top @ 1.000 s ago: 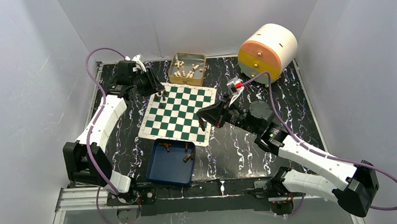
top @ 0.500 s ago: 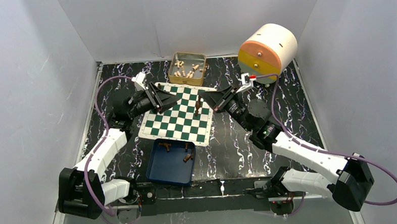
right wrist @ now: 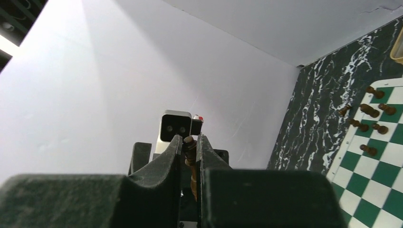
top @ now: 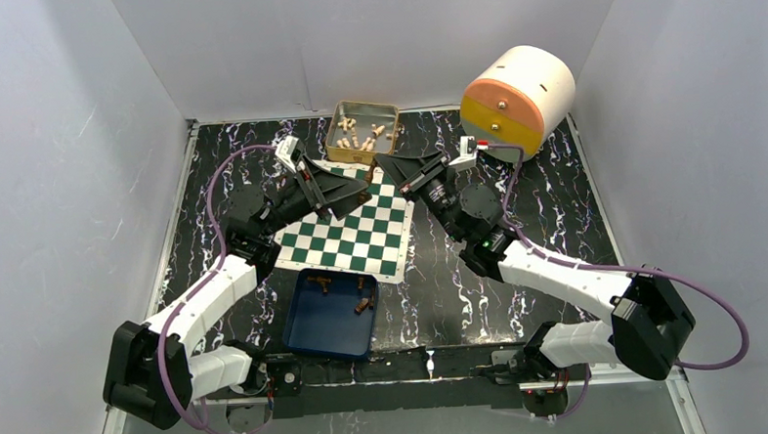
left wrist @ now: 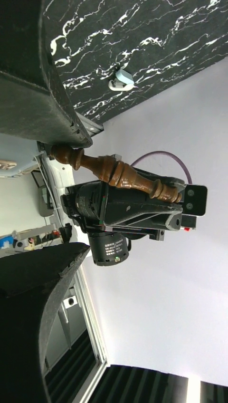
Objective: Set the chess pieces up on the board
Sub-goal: Place the chess piece on the chessboard.
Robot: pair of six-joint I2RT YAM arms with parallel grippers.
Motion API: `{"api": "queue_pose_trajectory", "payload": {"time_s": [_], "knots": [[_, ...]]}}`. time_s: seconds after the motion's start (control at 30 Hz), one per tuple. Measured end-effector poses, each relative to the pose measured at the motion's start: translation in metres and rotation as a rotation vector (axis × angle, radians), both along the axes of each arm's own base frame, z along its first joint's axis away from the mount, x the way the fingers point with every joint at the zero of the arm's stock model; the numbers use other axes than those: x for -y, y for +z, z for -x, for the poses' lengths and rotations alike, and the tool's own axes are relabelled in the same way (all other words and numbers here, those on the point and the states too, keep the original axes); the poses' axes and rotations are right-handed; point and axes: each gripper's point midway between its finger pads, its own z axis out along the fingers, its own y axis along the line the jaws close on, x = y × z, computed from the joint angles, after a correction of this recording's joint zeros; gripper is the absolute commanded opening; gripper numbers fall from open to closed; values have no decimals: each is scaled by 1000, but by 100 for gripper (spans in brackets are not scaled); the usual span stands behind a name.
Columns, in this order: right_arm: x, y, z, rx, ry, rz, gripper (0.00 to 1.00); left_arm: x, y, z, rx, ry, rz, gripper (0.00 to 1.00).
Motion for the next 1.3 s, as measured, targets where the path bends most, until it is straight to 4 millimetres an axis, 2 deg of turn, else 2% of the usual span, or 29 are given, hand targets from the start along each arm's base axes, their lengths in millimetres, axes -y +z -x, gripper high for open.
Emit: {"api": "queue_pose_trajectory", "payload": {"time_s": [0.2, 0.4, 0.57, 0.87, 1.07, 1.3], "knots": [[3, 15, -2, 8, -9, -69, 3, -3, 1, -4, -20, 31, 31, 66], [5, 20, -3, 11, -20, -93, 3, -5, -6, -9, -64, 62, 46, 51], [7, 23, -3, 18, -28, -105, 3, -7, -7, -13, -91, 88, 67, 44], [8, 25, -3, 19, -30, -114, 3, -14, 7, -14, -103, 129, 129, 15], [9, 29, -2, 28, -29, -130, 3, -19, 15, -14, -103, 151, 155, 0], [10, 30, -1, 37, -31, -124, 2, -20, 17, -13, -90, 165, 156, 0]]}}
